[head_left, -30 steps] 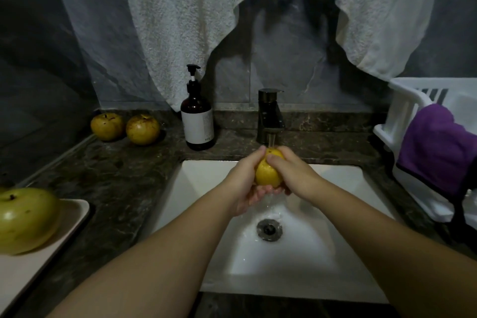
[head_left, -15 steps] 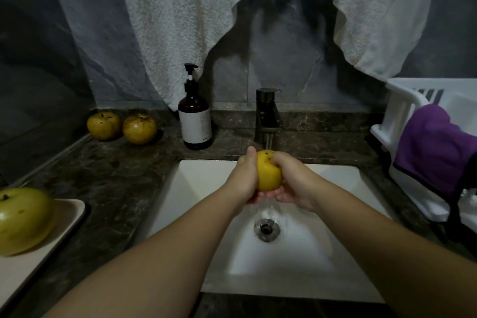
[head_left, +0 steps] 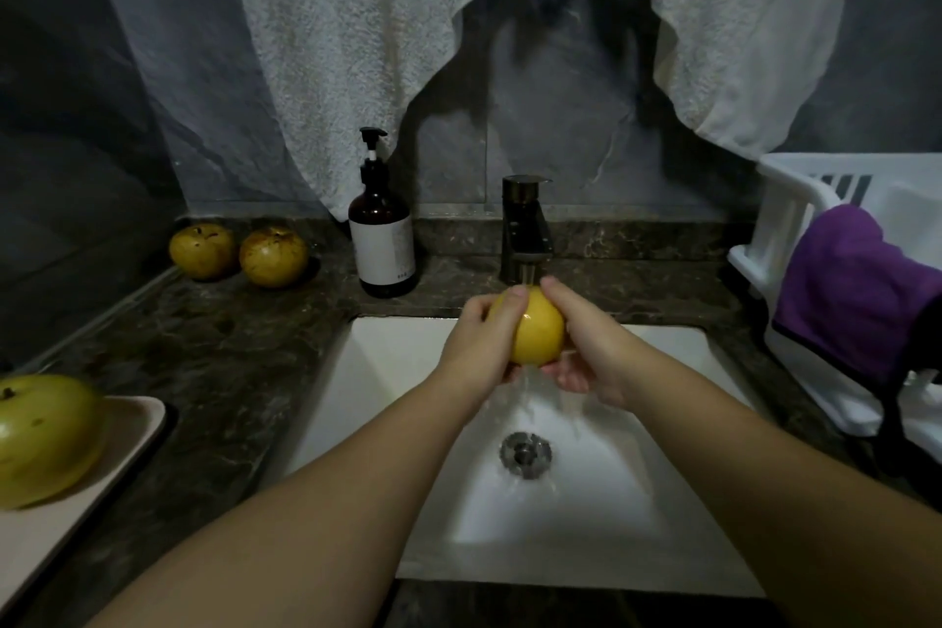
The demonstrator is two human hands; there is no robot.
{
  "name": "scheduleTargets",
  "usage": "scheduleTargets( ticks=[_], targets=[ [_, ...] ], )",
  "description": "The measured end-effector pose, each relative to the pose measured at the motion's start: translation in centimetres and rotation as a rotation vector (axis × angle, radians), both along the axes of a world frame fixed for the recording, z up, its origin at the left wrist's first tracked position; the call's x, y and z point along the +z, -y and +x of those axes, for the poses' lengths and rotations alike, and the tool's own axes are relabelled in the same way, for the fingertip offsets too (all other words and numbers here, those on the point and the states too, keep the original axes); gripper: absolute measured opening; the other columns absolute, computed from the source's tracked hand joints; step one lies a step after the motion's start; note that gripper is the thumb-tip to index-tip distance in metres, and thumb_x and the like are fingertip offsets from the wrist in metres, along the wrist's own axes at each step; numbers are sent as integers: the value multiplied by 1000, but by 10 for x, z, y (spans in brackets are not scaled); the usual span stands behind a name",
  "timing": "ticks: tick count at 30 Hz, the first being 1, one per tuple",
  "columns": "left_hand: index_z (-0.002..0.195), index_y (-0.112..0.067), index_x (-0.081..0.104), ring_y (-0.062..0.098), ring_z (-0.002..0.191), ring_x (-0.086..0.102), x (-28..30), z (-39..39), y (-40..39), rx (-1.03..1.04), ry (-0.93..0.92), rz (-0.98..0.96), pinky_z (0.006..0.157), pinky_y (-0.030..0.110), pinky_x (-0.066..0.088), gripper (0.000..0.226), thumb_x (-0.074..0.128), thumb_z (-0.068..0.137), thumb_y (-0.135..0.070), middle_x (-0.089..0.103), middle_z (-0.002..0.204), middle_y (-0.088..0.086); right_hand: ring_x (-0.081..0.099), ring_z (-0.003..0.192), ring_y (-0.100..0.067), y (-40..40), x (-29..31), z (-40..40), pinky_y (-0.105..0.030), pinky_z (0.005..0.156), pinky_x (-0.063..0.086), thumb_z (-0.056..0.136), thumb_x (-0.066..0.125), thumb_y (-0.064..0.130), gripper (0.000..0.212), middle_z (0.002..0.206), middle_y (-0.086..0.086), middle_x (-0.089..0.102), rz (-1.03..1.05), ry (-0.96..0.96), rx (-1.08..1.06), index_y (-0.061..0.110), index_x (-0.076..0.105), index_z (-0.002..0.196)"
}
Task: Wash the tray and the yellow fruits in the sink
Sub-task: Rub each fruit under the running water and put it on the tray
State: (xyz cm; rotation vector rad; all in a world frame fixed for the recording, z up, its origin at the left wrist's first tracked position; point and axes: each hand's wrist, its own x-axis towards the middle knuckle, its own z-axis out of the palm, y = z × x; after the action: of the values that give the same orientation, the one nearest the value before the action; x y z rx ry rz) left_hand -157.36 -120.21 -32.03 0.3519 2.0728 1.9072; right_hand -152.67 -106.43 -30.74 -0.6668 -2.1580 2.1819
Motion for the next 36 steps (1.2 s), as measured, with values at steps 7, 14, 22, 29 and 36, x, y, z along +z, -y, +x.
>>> scheduleTargets(
  ticks=[7, 14, 22, 29, 36],
  targets=[
    [119, -30, 61, 29, 93, 75, 1, 3, -2, -35, 70, -28, 78, 44, 60, 54, 42, 97, -75, 72, 108, 12, 65, 65, -18, 11, -1, 2, -18, 39, 40, 99, 39, 67, 35, 101, -8, 64, 392, -114, 16, 38, 54, 112],
    [119, -32, 57, 14, 52, 60, 11, 5, 3, -57, 196, 112, 48, 24, 44, 55, 44, 94, -79, 69, 71, 2, 68, 89, -24, 15, -2, -1, -30, 54, 52, 94, 54, 65, 38, 109, -5, 64, 470, -327, -27, 37, 54, 119],
    [121, -38, 53, 23, 61, 71, 4, 6, 0, -52, 259, 146, 47, 27, 50, 55, 55, 87, -80, 74, 84, 10, 70, 73, -16, 13, -5, -2, -25, 48, 51, 95, 55, 63, 45, 106, -4, 64, 443, -259, -18, 36, 48, 131],
    [128, -42, 54, 18, 83, 70, 1, 5, 0, -18, 20, 128, 54, 25, 49, 61, 54, 79, -79, 68, 115, 6, 73, 70, -25, 16, -3, -3, -34, 56, 55, 95, 43, 73, 48, 102, -14, 71, 281, -172, -31, 36, 49, 125],
    [121, -37, 54, 20, 75, 68, -1, 2, 0, 34, 17, 45, 55, 28, 49, 41, 54, 95, -70, 67, 109, 7, 59, 53, -15, 15, -5, -1, -22, 42, 39, 91, 43, 77, 52, 92, -11, 65, 106, -65, -24, 35, 54, 120]
  ],
)
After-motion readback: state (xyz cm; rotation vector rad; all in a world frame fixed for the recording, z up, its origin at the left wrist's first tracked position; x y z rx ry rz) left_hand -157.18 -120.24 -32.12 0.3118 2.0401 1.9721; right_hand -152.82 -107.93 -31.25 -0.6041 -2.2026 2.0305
